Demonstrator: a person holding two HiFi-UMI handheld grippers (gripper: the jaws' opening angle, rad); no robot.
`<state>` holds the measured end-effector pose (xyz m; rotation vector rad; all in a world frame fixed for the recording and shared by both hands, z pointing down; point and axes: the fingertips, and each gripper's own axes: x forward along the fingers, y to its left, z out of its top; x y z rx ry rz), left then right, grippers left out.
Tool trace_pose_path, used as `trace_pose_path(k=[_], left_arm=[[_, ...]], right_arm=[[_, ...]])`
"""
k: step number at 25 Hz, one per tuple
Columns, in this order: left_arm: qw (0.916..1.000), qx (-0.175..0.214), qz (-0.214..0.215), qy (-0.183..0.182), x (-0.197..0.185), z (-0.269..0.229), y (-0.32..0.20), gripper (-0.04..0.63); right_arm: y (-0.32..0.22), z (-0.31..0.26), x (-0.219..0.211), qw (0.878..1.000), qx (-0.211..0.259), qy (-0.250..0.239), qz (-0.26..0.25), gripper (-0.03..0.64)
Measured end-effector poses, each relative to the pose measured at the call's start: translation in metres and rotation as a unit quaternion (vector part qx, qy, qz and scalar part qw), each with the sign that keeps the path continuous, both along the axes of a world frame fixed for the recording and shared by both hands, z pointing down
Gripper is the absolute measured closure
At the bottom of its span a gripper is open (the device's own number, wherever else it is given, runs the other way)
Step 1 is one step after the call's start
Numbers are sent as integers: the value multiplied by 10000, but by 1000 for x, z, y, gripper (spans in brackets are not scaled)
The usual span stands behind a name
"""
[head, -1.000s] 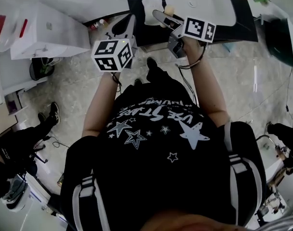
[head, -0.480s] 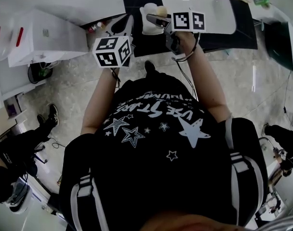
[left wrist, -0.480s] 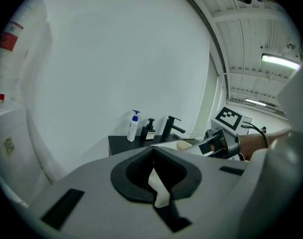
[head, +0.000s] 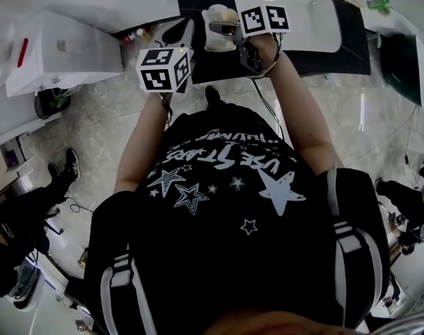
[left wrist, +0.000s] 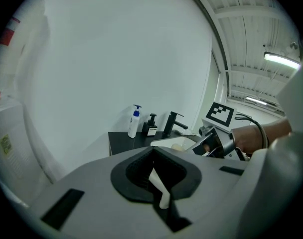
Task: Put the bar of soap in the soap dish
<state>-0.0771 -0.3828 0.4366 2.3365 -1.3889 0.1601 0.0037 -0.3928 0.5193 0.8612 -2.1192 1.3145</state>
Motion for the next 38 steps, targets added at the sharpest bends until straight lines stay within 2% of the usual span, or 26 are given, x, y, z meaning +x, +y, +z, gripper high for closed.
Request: trace_pose_path(k=[9, 17, 24, 29, 31, 34, 38], left_arm=[[9995, 2, 169, -265, 8, 6, -12, 584], [9992, 52, 233, -310, 12, 2, -18, 584], [9993, 85, 152, -319, 5, 0, -20, 584], [9993, -4, 134, -352, 6, 7, -21, 584], [9992, -10, 137, -374, 6, 7, -22, 584], [9991, -19, 119, -398, 4, 8, -21, 584], [9992, -25, 113, -374, 3, 10, -23, 584]], right_arm=[[-5, 15, -1, 9978, -563, 248, -237, 321], [-3, 26, -10, 9904, -962, 687, -716, 321], [-2, 28, -3, 9870, -1104, 864, -783, 321], [-5, 36, -7, 9800, -1426, 1039, -923, 321], [-5, 40, -11, 9754, -1389, 1308, -1104, 321], [-4, 43, -13, 9705, -1016, 1740, -1326, 321], [-4, 41, -10, 9716, -648, 1891, -1264, 321]])
